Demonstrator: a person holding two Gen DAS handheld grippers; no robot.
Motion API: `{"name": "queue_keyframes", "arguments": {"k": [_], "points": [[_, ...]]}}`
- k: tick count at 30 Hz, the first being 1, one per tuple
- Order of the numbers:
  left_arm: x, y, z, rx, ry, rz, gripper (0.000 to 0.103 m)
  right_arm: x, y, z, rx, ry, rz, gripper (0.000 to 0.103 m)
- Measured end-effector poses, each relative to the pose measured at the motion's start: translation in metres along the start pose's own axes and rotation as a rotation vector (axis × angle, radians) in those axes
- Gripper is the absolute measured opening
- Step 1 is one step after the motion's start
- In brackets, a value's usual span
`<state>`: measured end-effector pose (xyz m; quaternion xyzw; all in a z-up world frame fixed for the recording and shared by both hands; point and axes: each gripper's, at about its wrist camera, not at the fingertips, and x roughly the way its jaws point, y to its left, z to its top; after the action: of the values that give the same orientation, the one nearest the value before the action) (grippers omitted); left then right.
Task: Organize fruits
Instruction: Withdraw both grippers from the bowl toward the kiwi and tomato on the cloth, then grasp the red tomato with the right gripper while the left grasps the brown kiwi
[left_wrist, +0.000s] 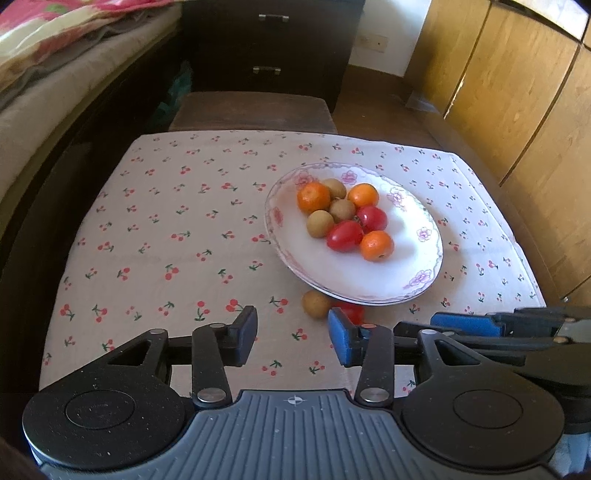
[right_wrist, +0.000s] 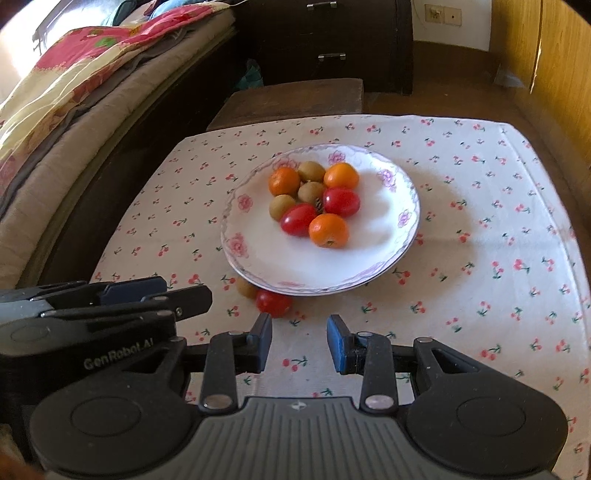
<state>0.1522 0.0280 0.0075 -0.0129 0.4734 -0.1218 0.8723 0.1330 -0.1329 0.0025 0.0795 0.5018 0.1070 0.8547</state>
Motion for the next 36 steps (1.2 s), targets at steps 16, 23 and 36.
{"name": "queue_keyframes", "arguments": {"k": [16, 23, 36], "points": [[-0.010, 0.029, 0.006, -0.091, -0.018, -0.063, 0.058, 0.043, 0.025, 0.001, 0.008, -0.014, 0.008, 0.035], [-0.016, 0.037, 0.007, -0.107, -0.029, -0.089, 0.061, 0.058, 0.034, 0.004, -0.050, -0.021, -0.052, 0.035], [0.013, 0.035, -0.004, -0.073, 0.052, -0.174, 0.061, 0.031, 0.016, -0.021, -0.120, 0.017, -0.037, 0.029]]}}
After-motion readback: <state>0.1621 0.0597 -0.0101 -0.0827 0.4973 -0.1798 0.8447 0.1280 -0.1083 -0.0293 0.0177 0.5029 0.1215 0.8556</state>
